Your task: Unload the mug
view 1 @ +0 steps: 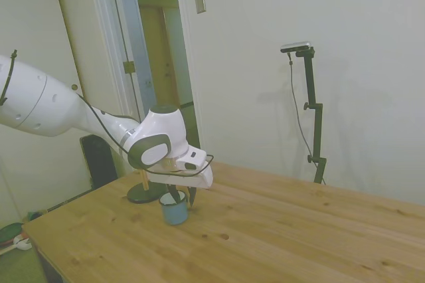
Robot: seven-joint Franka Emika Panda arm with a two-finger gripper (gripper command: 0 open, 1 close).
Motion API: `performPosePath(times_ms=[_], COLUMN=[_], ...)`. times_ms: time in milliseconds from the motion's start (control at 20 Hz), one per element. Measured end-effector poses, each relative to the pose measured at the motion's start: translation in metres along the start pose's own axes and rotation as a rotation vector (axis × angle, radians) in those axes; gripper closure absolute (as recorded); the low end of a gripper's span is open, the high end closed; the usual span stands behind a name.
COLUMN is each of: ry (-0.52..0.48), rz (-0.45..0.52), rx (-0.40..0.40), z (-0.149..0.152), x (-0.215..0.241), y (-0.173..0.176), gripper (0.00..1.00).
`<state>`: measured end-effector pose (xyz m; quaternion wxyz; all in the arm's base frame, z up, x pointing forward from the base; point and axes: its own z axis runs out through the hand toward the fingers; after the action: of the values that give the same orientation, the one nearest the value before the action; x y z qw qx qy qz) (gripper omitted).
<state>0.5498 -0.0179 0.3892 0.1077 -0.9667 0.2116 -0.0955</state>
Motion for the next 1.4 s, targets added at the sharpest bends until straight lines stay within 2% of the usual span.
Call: performPosePath(times_ms=[550,950,1400], ry=[0.009,0.101,0.182], rz=[-0.002,-0.019,-0.108], rx=[0.016,0.137,0.22], z=[-0.01,-0.067,-0.105], x=[-0.001,-0.014,-0.079], y=[-0.006,-0.027,-0.035], gripper=[0.0,0.0,0.0])
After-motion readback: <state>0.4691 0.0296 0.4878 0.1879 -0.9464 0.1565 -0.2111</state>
